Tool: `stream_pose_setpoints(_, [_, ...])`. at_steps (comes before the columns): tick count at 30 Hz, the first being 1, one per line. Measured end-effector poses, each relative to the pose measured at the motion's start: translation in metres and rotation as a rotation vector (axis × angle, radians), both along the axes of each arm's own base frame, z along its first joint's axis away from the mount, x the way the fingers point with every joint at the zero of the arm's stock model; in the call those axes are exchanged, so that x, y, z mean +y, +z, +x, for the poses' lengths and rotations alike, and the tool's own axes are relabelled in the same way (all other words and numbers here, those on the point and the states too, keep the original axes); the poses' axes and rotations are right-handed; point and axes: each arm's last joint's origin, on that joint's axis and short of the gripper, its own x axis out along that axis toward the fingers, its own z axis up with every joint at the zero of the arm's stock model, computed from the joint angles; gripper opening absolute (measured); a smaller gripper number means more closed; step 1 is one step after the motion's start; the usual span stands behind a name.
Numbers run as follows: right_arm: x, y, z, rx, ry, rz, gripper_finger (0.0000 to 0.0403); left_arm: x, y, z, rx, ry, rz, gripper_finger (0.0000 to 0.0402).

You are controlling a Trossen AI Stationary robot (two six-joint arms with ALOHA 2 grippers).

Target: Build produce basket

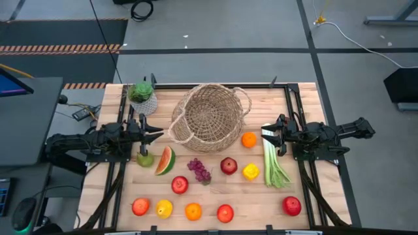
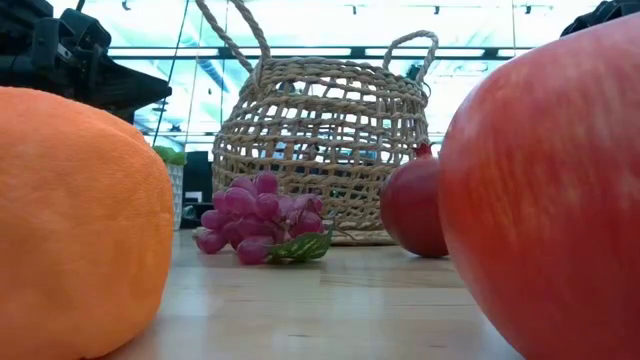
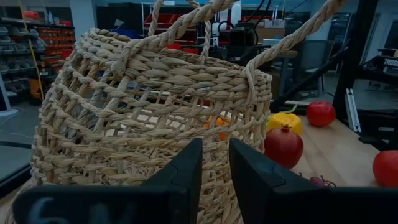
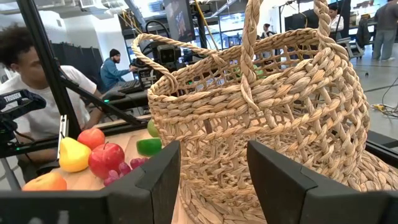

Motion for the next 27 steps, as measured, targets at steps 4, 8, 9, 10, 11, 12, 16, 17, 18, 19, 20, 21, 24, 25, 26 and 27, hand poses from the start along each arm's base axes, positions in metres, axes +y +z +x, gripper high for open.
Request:
stream_pose_setpoints(4, [0.0000, 0.0000, 0.0000, 0.000, 0.000, 0.000, 0.0191, 0.0000, 0.0000, 0.0000, 0.000, 0.000, 0.000, 0.0083])
stream_pose_setpoints(8, [0.0000, 0.0000, 0.0000, 0.000, 0.000, 0.000, 0.0191, 0.0000, 0.0000, 0.0000, 0.000, 0.000, 0.000, 0.0085])
stream_pose_setpoints(9, [0.0000, -0.0001, 0.0000, 0.000, 0.000, 0.000, 0.0191, 0.0000, 0.0000, 0.0000, 0.000, 0.000, 0.000, 0.0086])
stream_pose_setpoints(10, [0.0000, -0.0001, 0.0000, 0.000, 0.000, 0.000, 0.0191, 0.0000, 0.0000, 0.0000, 0.000, 0.000, 0.000, 0.0088])
stream_pose_setpoints(11, [0.0000, -0.0001, 0.0000, 0.000, 0.000, 0.000, 0.0191, 0.0000, 0.0000, 0.0000, 0.000, 0.000, 0.000, 0.0089])
stream_pose_setpoints(12, [0.0000, -0.0001, 0.0000, 0.001, 0.000, 0.000, 0.0191, 0.0000, 0.0000, 0.0000, 0.000, 0.000, 0.000, 0.0089])
stream_pose_setpoints(16, [0.0000, 0.0001, 0.0000, 0.000, 0.000, 0.000, 0.0191, 0.0000, 0.0000, 0.0000, 0.000, 0.000, 0.000, 0.0086])
stream_pose_setpoints(17, [0.0000, -0.0001, 0.0000, 0.001, 0.000, 0.000, 0.0191, 0.0000, 0.0000, 0.0000, 0.000, 0.000, 0.000, 0.0085])
stream_pose_setpoints(18, [0.0000, -0.0001, 0.0000, 0.001, 0.000, 0.000, 0.0191, 0.0000, 0.0000, 0.0000, 0.000, 0.000, 0.000, 0.0084])
stream_pose_setpoints(19, [0.0000, -0.0001, 0.0000, 0.000, 0.000, 0.000, 0.0191, 0.0000, 0.0000, 0.0000, 0.000, 0.000, 0.000, 0.0083])
stream_pose_setpoints(20, [0.0000, -0.0001, 0.0000, 0.000, 0.000, 0.000, 0.0191, 0.0000, 0.0000, 0.0000, 0.000, 0.000, 0.000, 0.0083])
stream_pose_setpoints(21, [0.0000, -0.0001, 0.0000, 0.000, 0.000, 0.000, 0.0191, 0.0000, 0.0000, 0.0000, 0.000, 0.000, 0.000, 0.0083])
stream_pose_setpoints(24, [0.0000, -0.0001, 0.0000, 0.000, 0.000, 0.000, 0.0191, 0.0000, 0.0000, 0.0000, 0.000, 0.000, 0.000, 0.0086])
stream_pose_setpoints(25, [0.0000, -0.0001, 0.0000, 0.001, 0.000, 0.000, 0.0191, 0.0000, 0.0000, 0.0000, 0.000, 0.000, 0.000, 0.0087])
stream_pose_setpoints(26, [0.0000, 0.0000, 0.0000, 0.000, 0.000, 0.000, 0.0191, 0.0000, 0.0000, 0.0000, 0.000, 0.000, 0.000, 0.0088])
stream_pose_setpoints(27, [0.0000, 0.0000, 0.0000, 0.000, 0.000, 0.000, 0.0191, 0.0000, 0.0000, 0.0000, 0.000, 0.000, 0.000, 0.0089])
